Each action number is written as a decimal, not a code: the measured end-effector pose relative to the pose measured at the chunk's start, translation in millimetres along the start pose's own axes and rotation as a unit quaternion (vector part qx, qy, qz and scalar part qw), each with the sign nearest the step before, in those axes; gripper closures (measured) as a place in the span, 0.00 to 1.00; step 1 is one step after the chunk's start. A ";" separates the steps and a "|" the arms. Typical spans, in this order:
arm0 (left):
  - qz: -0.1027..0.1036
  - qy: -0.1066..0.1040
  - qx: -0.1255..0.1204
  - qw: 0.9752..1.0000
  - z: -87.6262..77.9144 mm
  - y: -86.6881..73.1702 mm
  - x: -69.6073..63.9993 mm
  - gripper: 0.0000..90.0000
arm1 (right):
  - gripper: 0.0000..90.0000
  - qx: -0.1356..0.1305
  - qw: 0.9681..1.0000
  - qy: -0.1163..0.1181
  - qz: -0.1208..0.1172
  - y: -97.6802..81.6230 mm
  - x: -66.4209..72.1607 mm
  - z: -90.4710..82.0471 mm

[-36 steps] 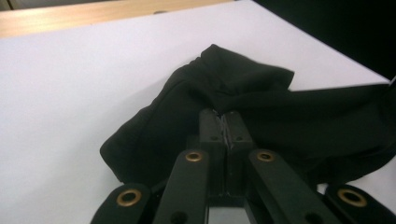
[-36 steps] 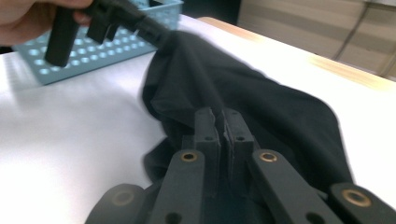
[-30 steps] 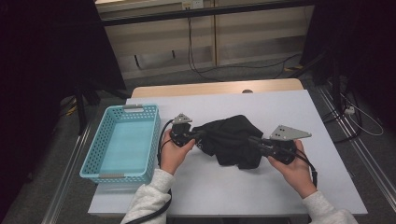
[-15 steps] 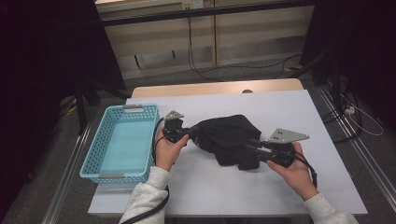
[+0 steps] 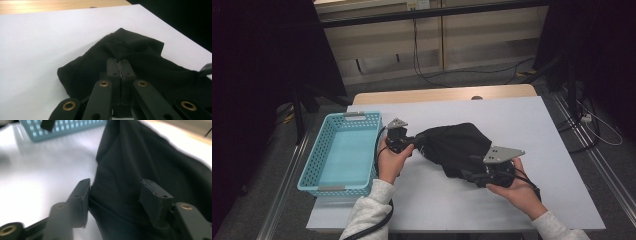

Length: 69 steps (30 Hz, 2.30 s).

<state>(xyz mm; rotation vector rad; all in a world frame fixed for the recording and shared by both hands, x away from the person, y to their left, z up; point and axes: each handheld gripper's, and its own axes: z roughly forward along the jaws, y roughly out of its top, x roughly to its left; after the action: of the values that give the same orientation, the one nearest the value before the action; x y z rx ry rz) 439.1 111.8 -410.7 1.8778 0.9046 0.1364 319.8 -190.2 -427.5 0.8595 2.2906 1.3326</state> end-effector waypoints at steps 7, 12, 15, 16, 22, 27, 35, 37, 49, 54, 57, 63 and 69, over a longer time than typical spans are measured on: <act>-0.008 0.002 -0.015 1.000 -9.3 0.7 4.0 0.99 | 0.46 0.036 0.999 0.009 0.006 -12.0 -3.5 7.1; -0.010 0.000 -0.018 1.000 -10.4 0.5 3.6 0.99 | 0.61 0.044 0.999 0.000 0.001 -10.1 -4.0 10.3; -0.006 -0.006 -0.016 1.000 -9.1 1.2 -0.6 0.99 | 0.73 0.040 0.999 0.022 0.005 -9.0 -3.7 9.8; -0.008 -0.009 -0.020 1.000 -8.6 1.8 -2.2 0.99 | 0.80 0.044 0.999 0.028 0.003 -8.8 -2.8 10.5; -0.005 -0.020 -0.033 0.999 -10.7 6.4 -6.4 0.99 | 0.93 0.068 0.995 0.066 0.008 -9.6 2.1 17.5; -0.003 -0.029 -0.038 0.999 -10.6 6.8 -11.4 0.99 | 0.93 0.051 0.992 0.112 0.019 -3.5 14.0 19.4; 0.007 -0.055 -0.027 0.998 -1.3 5.2 -22.3 0.99 | 0.55 0.012 0.996 0.083 -0.005 6.7 19.4 17.4; 0.014 -0.059 -0.019 0.998 2.5 3.4 -25.6 0.99 | 0.53 0.004 0.997 0.074 -0.002 7.9 16.2 15.2; 0.013 -0.105 -0.019 0.994 10.2 0.4 -44.9 0.98 | 0.49 -0.010 1.000 -0.006 0.024 18.6 -6.6 35.3; 0.019 -0.107 -0.022 0.994 10.9 -0.7 -49.4 0.98 | 0.61 -0.023 0.998 0.026 0.054 22.6 -9.1 52.0; 0.021 -0.111 -0.022 0.993 11.0 -0.4 -52.0 0.98 | 0.81 -0.031 0.995 0.040 0.081 25.3 -7.2 56.2; 0.026 -0.105 -0.029 0.994 8.5 0.0 -50.7 0.95 | 0.98 -0.050 0.994 0.024 0.091 28.7 -18.3 50.0; 0.016 -0.088 -0.053 0.995 -1.6 2.8 -39.5 0.73 | 0.98 -0.079 0.991 -0.005 0.109 30.4 -42.0 23.1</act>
<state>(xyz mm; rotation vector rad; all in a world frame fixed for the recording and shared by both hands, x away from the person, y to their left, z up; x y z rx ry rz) 411.7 87.2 -396.3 1.7762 0.7335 0.0364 374.6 -191.4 -412.5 1.0837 2.0970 1.5719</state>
